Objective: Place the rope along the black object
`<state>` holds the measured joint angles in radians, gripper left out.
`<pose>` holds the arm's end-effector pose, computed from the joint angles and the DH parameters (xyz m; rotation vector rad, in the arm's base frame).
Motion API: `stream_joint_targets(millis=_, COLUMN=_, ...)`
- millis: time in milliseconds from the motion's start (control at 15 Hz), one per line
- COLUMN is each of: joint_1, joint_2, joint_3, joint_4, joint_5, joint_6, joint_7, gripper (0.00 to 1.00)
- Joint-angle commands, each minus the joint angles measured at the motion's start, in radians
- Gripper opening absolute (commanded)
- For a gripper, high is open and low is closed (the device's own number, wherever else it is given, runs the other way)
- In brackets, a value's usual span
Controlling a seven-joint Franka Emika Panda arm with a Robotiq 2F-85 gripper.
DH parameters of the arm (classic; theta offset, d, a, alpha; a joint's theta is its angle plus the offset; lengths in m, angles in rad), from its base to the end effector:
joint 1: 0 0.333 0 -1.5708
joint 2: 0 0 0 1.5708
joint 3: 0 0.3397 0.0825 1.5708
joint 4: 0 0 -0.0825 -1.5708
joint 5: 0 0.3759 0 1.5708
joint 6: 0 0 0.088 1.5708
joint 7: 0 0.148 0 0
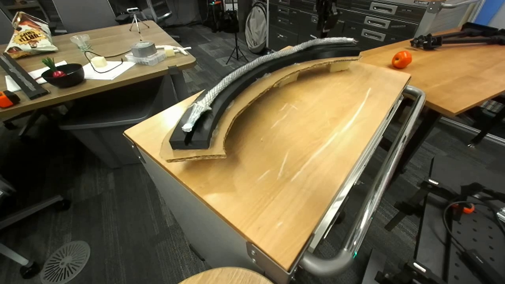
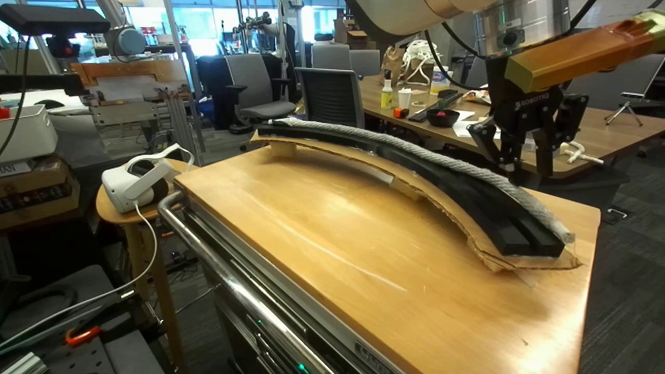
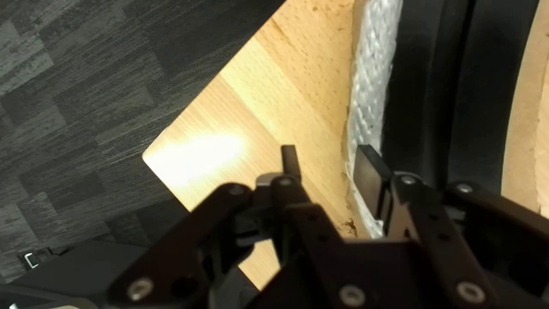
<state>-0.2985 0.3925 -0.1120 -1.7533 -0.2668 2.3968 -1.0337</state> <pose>0.6310 -0.2772 0.3616 2.5659 1.1018 0.0343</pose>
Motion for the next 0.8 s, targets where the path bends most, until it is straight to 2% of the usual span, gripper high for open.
stream_joint_targets(millis=0, joint_1=-0.016, joint_2=0.027, joint_3=0.009, joint_4=0.056, joint_5=0.036, joint_6=-0.003, joint_7=-0.09, gripper=0.13)
stream_joint_targets(millis=200, joint_1=-0.022, joint_2=0.04, joint_3=0.013, joint_4=0.07, joint_5=0.058, joint_6=-0.006, joint_7=-0.142, gripper=0.08)
stream_joint_targets(millis=333, joint_1=-0.026, joint_2=0.045, joint_3=0.017, joint_4=0.077, joint_5=0.071, joint_6=-0.012, joint_7=-0.177, gripper=0.13)
stream_joint_targets(millis=400, joint_1=-0.027, joint_2=0.044, joint_3=0.017, joint_4=0.08, joint_5=0.076, joint_6=-0.025, joint_7=-0.193, gripper=0.36)
stream_joint_targets(millis=533, joint_1=-0.014, joint_2=0.038, joint_3=0.001, joint_4=0.085, joint_5=0.051, joint_6=-0.061, joint_7=-0.205, gripper=0.37)
stream_joint_targets(millis=733, joint_1=0.008, joint_2=0.016, joint_3=-0.031, joint_4=0.092, joint_5=-0.01, joint_6=-0.122, joint_7=-0.185, gripper=0.6)
